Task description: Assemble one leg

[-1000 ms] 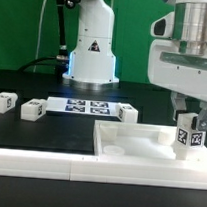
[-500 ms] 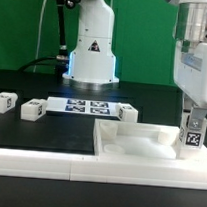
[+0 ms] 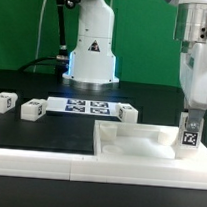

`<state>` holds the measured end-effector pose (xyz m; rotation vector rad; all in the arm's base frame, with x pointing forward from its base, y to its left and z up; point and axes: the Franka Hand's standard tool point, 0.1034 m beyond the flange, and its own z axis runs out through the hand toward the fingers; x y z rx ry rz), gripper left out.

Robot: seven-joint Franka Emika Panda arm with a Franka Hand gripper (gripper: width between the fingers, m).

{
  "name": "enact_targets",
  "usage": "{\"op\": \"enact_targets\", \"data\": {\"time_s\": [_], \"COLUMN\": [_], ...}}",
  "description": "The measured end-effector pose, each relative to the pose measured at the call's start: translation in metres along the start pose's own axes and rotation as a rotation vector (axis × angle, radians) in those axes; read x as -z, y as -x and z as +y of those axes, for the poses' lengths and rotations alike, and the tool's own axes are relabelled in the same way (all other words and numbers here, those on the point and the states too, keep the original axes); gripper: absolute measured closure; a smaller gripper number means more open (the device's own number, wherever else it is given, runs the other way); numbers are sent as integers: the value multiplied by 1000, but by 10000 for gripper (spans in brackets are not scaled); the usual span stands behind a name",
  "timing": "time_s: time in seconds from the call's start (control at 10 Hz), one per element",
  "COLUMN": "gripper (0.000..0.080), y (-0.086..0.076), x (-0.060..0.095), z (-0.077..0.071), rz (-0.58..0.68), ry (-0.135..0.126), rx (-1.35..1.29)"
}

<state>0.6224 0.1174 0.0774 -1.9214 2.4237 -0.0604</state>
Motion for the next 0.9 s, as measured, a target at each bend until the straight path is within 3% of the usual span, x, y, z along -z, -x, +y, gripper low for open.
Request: {"op": "enact_targets", "data": {"time_s": [0.1, 0.2, 0.3, 0.9], "gripper": [225, 225, 163, 150], "y": [0, -2, -3, -1], "x": [0, 0, 0, -1], "z": [0, -1, -2, -1], "rz": [0, 0, 0, 0], "ry": [0, 0, 0, 0], "rx": [13, 92, 107, 251]}}
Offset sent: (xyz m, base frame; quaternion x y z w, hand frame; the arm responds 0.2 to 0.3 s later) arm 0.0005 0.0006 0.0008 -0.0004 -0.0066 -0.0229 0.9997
